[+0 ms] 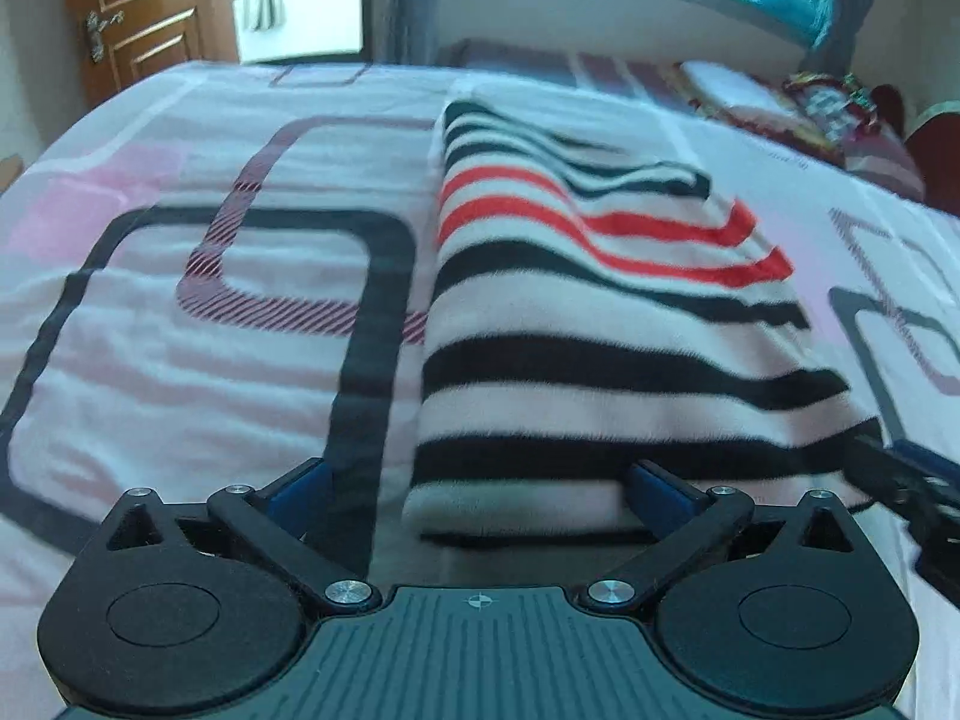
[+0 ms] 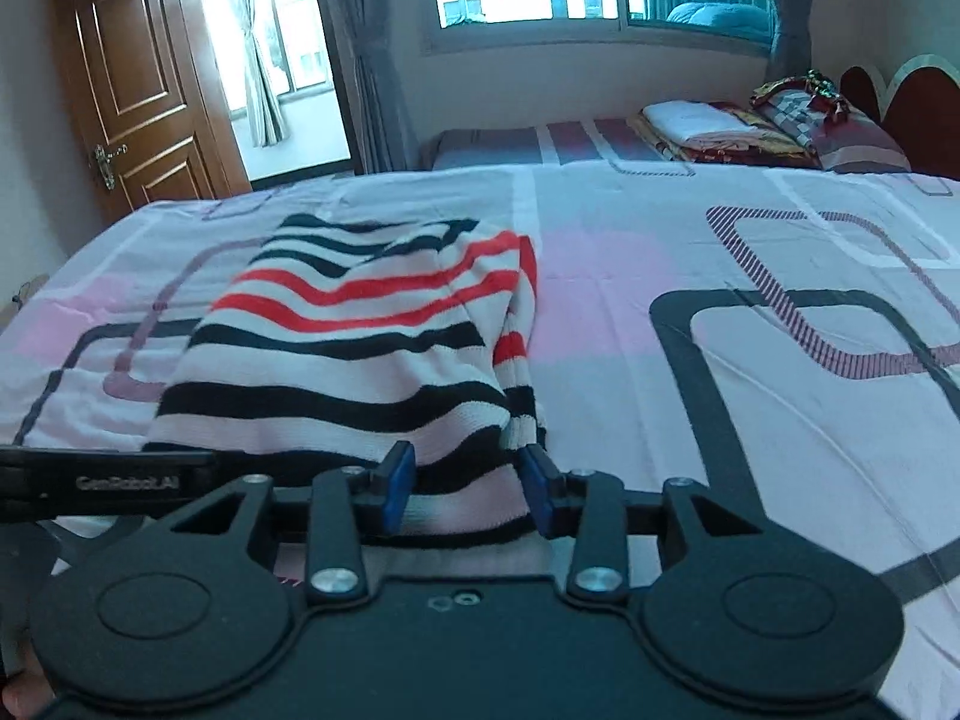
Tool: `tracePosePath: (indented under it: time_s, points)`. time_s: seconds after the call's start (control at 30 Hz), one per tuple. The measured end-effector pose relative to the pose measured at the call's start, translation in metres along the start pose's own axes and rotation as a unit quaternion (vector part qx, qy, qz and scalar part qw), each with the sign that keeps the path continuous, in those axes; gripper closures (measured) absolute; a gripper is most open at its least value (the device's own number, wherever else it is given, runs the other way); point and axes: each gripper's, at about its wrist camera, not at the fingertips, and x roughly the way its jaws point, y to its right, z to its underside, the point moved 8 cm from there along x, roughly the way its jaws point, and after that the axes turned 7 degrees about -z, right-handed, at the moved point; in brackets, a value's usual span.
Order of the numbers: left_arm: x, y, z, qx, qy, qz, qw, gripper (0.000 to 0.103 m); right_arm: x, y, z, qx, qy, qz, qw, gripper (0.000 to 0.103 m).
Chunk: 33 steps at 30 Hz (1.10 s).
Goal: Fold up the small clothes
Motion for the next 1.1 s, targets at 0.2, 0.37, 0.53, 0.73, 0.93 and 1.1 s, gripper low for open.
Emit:
tracePosePath:
  time_s: [0.2,0.37,0.53,0.73,0.93,1.1]
  points:
    - [-0.031,0.003,0.006,0.039,0.022,-0.012,0.9989,0.000,-0.034,-0.009,-0.001,-0.005,0.018,-0.005,1.000,0.055]
    - [-0.092,0.008,0.003,0.058,0.069,0.004,0.9959,0.000,-0.073,-0.015,0.002,-0.020,0.035,-0.007,0.999,0.049]
    - [-0.151,0.000,0.007,0.051,0.117,-0.021,0.9916,0.000,-0.122,-0.019,0.000,-0.029,0.059,-0.018,0.998,0.041]
    - [-0.208,-0.005,0.034,0.028,0.122,-0.049,0.9909,0.000,-0.170,-0.019,0.004,-0.038,0.062,-0.036,0.997,0.032]
    - [-0.260,0.001,0.072,0.018,0.115,-0.051,0.9919,0.000,-0.214,-0.012,0.017,-0.033,0.060,-0.054,0.996,0.015]
    - [-0.295,0.006,0.100,0.010,0.114,-0.066,0.9912,0.000,-0.254,-0.001,0.023,-0.032,0.083,-0.048,0.995,0.007]
